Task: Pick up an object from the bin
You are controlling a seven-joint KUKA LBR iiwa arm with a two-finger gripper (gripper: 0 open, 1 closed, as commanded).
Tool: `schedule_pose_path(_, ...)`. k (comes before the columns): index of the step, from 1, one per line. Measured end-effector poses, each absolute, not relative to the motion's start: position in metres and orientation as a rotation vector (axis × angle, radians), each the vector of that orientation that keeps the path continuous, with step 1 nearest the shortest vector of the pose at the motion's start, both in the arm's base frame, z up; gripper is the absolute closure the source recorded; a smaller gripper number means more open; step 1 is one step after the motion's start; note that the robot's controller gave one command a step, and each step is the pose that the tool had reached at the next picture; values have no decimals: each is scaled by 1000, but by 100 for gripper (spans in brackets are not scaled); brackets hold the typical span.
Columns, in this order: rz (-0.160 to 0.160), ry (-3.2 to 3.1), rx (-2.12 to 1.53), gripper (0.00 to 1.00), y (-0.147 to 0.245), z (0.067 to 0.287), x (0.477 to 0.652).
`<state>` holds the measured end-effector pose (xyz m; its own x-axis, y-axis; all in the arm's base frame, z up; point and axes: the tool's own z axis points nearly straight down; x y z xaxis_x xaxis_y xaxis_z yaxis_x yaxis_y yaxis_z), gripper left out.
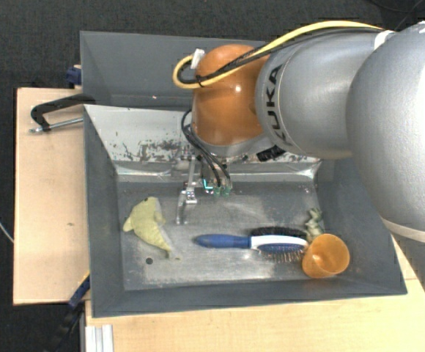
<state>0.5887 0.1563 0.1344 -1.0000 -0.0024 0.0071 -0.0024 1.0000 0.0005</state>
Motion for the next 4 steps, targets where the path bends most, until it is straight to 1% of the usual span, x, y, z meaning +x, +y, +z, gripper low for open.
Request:
schedule_pose_path(1,-3,-3113,415,0,167,73,495)
schedule_pose_path(2,-4,-3085,644,0,131,73,544)
schedule_pose_path(3,-5,-3054,793,0,62,73,559)
schedule_pose_path(4,-3,-3052,795,100,63,74,559)
